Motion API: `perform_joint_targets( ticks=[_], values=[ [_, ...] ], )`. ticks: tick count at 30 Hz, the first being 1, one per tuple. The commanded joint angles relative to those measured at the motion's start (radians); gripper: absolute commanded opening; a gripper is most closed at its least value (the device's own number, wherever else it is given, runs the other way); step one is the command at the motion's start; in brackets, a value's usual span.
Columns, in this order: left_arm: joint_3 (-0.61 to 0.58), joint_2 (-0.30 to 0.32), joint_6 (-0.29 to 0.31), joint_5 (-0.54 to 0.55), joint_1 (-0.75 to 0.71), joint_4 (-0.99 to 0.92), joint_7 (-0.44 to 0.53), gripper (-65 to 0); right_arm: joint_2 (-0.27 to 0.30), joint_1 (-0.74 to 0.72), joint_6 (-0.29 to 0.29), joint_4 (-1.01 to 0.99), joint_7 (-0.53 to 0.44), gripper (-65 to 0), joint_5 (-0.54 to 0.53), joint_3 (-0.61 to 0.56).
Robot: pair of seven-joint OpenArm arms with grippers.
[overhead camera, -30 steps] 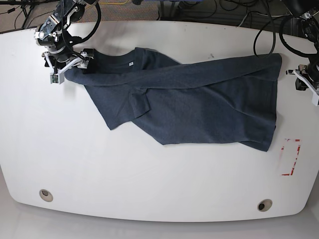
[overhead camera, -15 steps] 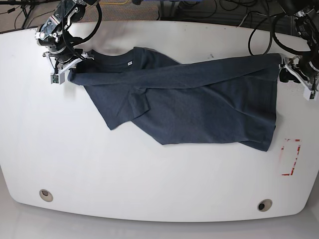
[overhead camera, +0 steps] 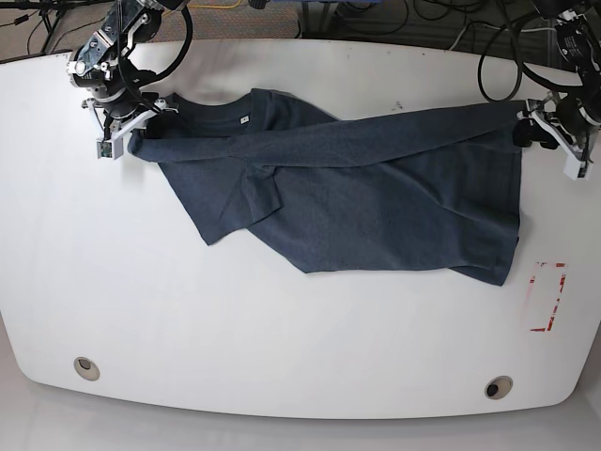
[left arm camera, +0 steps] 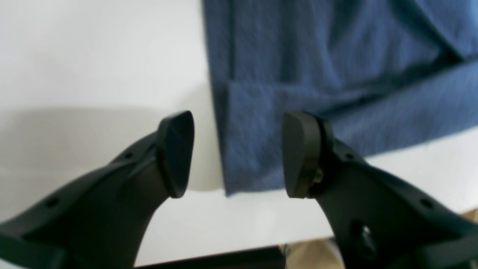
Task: Fold the T-shirt properly
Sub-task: 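Open the left gripper and regrasp the shirt corner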
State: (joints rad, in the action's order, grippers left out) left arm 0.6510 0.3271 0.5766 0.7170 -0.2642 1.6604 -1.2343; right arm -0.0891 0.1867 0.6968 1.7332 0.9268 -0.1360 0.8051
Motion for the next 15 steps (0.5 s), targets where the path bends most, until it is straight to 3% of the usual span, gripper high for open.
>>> perform_joint_targets(
  ticks=[1, 15],
  values=[
    [-0.015, 0.013, 0.001, 0.013, 0.007, 0.014, 0.017, -30.0, 0.001, 0.0, 0.001, 0.007, 0.018, -55.5, 0.008, 0.001],
    [-0.03, -0.024, 0.001, -0.11, 0.012, -0.07, 0.02, -30.3, 0.004, 0.0, 0.001, 0.007, 0.016, -55.6, 0.008, 0.001]
  ],
)
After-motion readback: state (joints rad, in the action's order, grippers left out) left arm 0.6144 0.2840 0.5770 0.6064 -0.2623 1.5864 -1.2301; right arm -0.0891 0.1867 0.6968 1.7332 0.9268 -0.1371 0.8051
